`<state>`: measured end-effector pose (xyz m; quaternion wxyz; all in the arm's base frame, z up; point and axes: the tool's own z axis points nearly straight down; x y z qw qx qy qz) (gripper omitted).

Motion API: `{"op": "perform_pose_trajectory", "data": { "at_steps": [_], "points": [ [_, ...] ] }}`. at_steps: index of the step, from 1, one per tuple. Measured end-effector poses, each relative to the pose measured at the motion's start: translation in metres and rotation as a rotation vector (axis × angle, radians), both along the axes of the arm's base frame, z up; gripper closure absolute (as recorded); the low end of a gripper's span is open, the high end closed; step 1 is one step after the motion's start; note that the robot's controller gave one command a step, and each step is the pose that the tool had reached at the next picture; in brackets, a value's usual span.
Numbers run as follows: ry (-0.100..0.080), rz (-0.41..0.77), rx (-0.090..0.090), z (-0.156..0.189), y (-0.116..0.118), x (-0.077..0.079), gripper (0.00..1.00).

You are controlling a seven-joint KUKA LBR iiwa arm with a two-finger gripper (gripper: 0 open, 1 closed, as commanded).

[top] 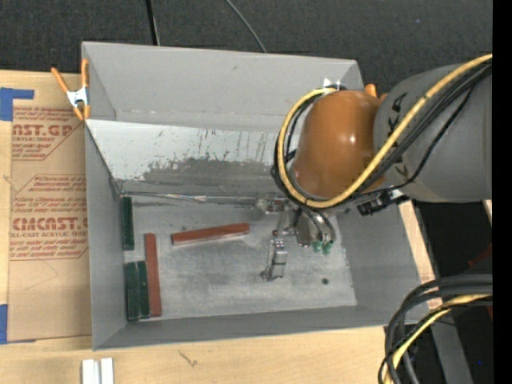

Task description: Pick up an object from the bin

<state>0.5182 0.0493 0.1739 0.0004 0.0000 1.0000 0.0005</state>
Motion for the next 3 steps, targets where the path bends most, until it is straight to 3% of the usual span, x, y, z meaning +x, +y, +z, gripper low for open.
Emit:
{"op": "perform_pose_trajectory", "data": {
  "at_steps": [1, 2, 3],
  "points": [
    [0.0, 0.0, 0.0, 0.0, 0.0, 0.0, 0.0],
    [-0.009, 0.052, -0.001, -0.042, 0.017, 0.024, 0.0],
    [-0.001, 0.114, 0.0, -0.098, 0.024, 0.052, 1.0]
  ]
}}
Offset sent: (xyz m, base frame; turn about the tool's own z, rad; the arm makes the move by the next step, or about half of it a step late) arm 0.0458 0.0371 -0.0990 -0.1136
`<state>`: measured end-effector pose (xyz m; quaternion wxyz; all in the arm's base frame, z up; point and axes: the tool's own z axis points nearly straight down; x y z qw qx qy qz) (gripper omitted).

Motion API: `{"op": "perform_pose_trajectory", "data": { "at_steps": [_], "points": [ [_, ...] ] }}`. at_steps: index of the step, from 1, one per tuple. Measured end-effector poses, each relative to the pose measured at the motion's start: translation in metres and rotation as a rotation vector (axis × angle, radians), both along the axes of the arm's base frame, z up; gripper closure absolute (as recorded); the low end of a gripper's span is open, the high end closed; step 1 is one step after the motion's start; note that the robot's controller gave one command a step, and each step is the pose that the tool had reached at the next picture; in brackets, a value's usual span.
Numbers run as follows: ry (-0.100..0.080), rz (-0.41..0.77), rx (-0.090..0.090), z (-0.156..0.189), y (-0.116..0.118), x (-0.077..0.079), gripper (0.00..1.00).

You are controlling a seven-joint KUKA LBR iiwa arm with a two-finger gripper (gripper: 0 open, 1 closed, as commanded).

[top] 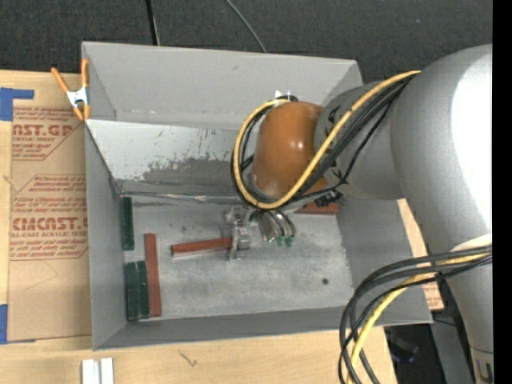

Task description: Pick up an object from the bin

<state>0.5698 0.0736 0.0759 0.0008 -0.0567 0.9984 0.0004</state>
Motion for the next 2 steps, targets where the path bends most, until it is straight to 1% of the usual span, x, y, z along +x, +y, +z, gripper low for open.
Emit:
{"op": "perform_pose_trajectory", "data": {
  "at_steps": [1, 2],
  "points": [
    [0.0, 0.0, 0.0, 0.0, 0.0, 0.0, 1.0],
    [-0.004, -0.022, 0.0, 0.144, -0.009, -0.006, 1.0]
  ]
}}
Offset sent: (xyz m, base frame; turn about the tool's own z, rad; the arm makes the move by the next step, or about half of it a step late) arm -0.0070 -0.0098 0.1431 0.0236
